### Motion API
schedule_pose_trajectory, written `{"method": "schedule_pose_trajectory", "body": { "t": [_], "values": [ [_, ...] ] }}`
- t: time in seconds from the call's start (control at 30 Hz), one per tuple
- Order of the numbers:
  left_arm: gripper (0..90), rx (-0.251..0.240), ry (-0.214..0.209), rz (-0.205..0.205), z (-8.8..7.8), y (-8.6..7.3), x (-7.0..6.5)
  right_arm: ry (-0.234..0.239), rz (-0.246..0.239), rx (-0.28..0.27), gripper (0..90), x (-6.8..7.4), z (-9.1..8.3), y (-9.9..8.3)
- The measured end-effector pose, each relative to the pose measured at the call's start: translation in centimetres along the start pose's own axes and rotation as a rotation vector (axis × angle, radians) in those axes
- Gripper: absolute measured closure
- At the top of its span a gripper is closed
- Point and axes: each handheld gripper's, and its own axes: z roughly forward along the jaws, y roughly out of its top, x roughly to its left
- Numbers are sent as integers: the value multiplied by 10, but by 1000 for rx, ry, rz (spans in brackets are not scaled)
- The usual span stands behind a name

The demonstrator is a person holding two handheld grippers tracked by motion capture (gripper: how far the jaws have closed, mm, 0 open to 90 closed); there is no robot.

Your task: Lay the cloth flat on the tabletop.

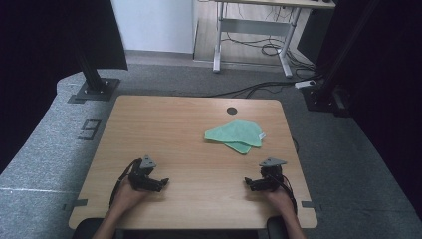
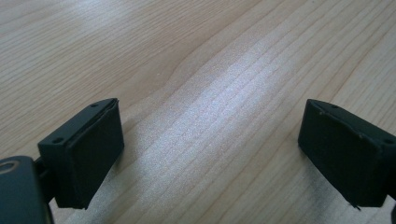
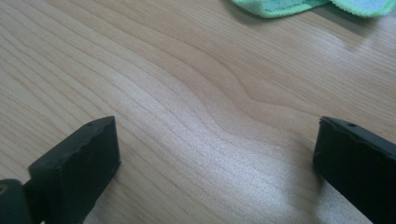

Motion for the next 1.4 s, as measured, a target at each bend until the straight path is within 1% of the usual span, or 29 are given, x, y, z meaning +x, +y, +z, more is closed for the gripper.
{"method": "schedule_pose_trajectory", "body": {
  "t": [0.2, 0.23, 0.27, 0.3, 0.37, 0.5, 0.53, 0.57, 0.6, 0.63, 0.73, 0.77, 0.83, 0.87, 0.93, 0.97, 1.0, 1.03, 1.2, 1.23, 1.27, 1.3, 1.33, 1.37, 1.4],
  "values": [
    [65, 0, 0, 0, 0, 0, 0, 8, -2, 1, 57, -1, 1, 3],
    [65, 0, 0, 0, 0, 0, 0, 15, 0, 5, 82, -1, 2, 6],
    [65, 0, 0, 0, 0, 0, 0, 15, 0, 5, 82, -1, 2, 6],
    [65, 0, 0, 0, 0, 0, 0, 30, 1, 8, 118, -1, 1, 8],
    [65, 0, 0, 0, 0, 0, 0, 37, 0, 10, 128, -1, 1, 10],
    [65, 0, 0, 0, 0, 0, 0, 35, -1, 4, 131, -2, -1, 15],
    [65, 0, 0, 0, 0, 0, 0, 38, 4, -3, 133, -2, -2, 20],
    [65, 0, 0, 0, 0, 0, 0, 38, 4, -3, 133, -2, -2, 20],
    [65, 0, 1, 0, 0, 0, 0, 53, 16, -17, 133, -3, -4, 24],
    [65, 0, 1, 0, 0, 0, 0, 62, 18, -18, 133, -3, -4, 26],
    [65, 0, 2, -2, 0, 0, 0, 76, 10, -15, 132, -5, -5, 34],
    [65, 0, 2, -2, 0, 0, 0, 76, 10, -15, 132, -5, -5, 34],
    [65, 0, 3, -3, 0, 0, 0, 84, 15, -18, 133, -6, -4, 41],
    [65, 0, 3, -3, 0, 0, 0, 81, 9, -22, 145, -6, -3, 47],
    [65, 0, 4, -3, 0, 0, 0, 79, -1, -25, 164, -6, -2, 53],
    [65, 0, 3, -3, 0, 0, 0, 79, -1, -25, 164, -6, -2, 53],
    [65, 0, 4, -3, 0, 0, 0, 78, -4, -28, 181, -5, -2, 56],
    [65, 0, 4, -4, 0, 0, 0, 85, -9, -29, 237, -5, 0, 63],
    [65, 0, 4, -3, 0, 0, 0, 86, -21, -18, 365, -8, 7, 78],
    [65, 0, 4, -3, 0, 0, 0, 86, -21, -18, 365, -8, 7, 78],
    [65, 0, 4, -3, 0, 0, 0, 87, -25, 3, 430, -9, 11, 84],
    [65, 0, 4, -3, 0, 0, 0, 86, -31, 7, 462, -9, 13, 85],
    [65, 0, 4, -3, 0, 0, 0, 86, -31, 7, 462, -9, 13, 85],
    [65, 0, 4, -3, 0, 0, 0, 82, -37, 12, 491, -10, 16, 87],
    [65, 1, 4, -3, 0, 0, 0, 83, -36, 26, 551, -11, 21, 92]
  ]
}}
